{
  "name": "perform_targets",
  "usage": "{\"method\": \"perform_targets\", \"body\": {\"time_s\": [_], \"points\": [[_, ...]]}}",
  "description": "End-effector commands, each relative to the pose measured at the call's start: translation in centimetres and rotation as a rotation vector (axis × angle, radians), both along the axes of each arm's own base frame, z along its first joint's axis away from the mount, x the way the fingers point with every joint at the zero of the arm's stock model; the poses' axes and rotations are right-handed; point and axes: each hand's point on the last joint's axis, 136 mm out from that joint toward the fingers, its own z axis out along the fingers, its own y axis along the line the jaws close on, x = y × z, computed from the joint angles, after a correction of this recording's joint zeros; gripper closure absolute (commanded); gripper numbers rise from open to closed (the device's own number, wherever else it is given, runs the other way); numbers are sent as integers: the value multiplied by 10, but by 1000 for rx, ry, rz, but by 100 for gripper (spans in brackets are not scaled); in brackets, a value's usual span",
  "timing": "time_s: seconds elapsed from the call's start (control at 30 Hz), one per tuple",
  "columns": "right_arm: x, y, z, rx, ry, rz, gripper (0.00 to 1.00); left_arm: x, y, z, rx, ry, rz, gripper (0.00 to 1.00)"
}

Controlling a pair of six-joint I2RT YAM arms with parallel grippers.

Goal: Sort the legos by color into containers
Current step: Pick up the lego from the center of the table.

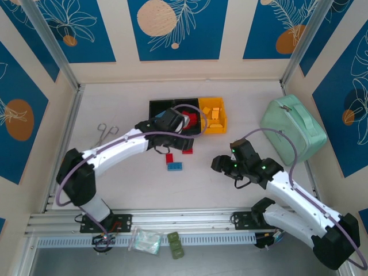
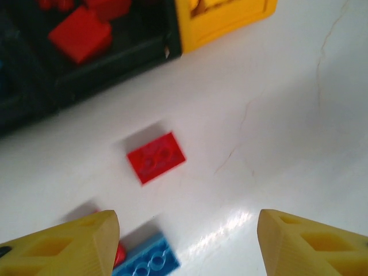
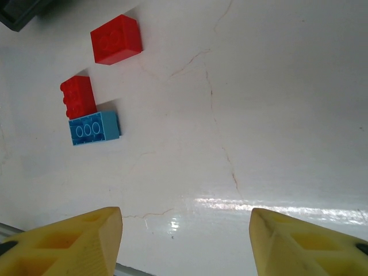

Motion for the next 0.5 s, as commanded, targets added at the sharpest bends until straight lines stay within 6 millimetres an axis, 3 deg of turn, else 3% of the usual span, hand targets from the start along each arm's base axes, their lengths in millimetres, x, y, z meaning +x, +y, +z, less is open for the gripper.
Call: {"method": "perform_targets", "body": {"time_s": [0.0, 0.23, 0.47], "points": [[14, 13, 12, -12, -52, 28, 39, -8, 24, 2, -20, -13, 75, 36], [34, 37, 9, -92, -48, 96, 34, -44, 70, -16, -36, 30, 166, 35], [64, 76, 0, -180, -34, 183, 30, -79, 105, -38, -85, 79, 267, 35]]}}
